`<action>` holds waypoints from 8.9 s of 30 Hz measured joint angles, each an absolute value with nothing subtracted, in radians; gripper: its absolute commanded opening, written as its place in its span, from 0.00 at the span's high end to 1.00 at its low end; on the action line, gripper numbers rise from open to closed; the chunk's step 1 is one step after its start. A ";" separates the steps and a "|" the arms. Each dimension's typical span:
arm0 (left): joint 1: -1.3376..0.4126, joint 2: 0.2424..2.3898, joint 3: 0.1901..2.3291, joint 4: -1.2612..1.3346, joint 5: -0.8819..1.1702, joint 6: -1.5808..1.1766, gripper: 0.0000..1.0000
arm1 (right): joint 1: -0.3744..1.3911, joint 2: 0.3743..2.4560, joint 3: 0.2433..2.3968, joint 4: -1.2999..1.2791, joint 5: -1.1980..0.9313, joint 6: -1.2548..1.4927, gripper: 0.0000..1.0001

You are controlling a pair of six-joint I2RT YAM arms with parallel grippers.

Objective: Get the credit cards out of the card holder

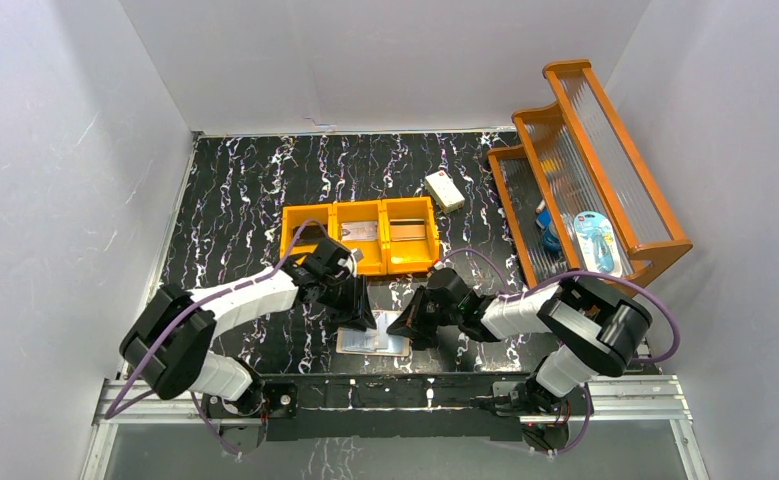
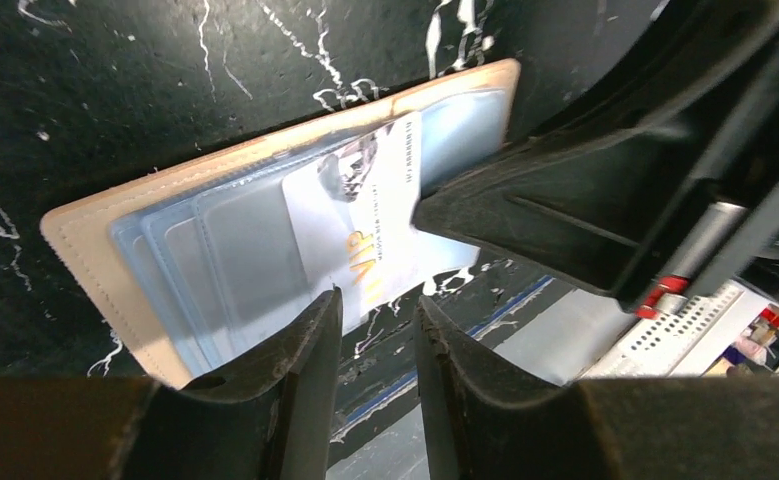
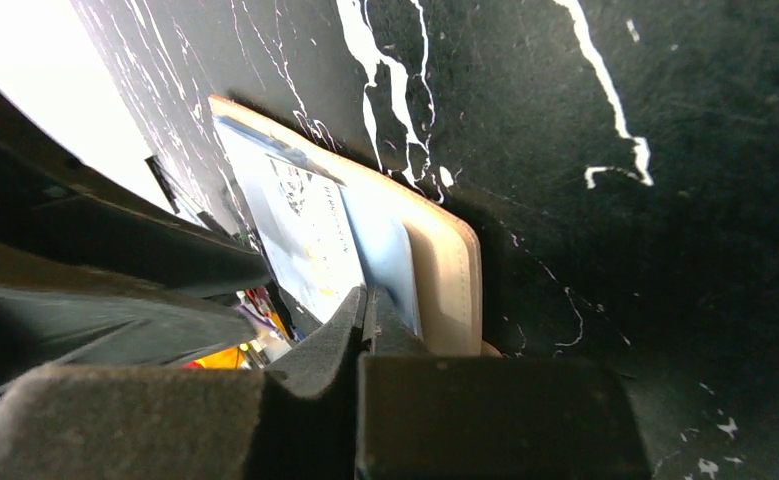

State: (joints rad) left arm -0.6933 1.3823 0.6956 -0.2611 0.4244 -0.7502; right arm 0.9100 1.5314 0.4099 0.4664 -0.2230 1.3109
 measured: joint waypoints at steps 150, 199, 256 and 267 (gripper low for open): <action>-0.742 1.236 0.559 -0.279 0.249 -0.837 0.59 | 0.938 1.483 0.495 0.444 -0.253 1.107 0.60; -0.735 1.133 0.457 -0.253 0.172 -0.882 0.85 | 0.946 1.789 0.672 0.539 -0.436 1.025 0.74; -0.524 1.027 0.802 -0.689 -0.065 -0.654 0.02 | 0.912 1.236 0.473 0.307 -0.186 1.004 1.00; -0.340 0.943 0.846 -0.703 -0.201 -0.578 0.02 | 0.912 1.201 0.729 0.075 -0.030 0.689 1.00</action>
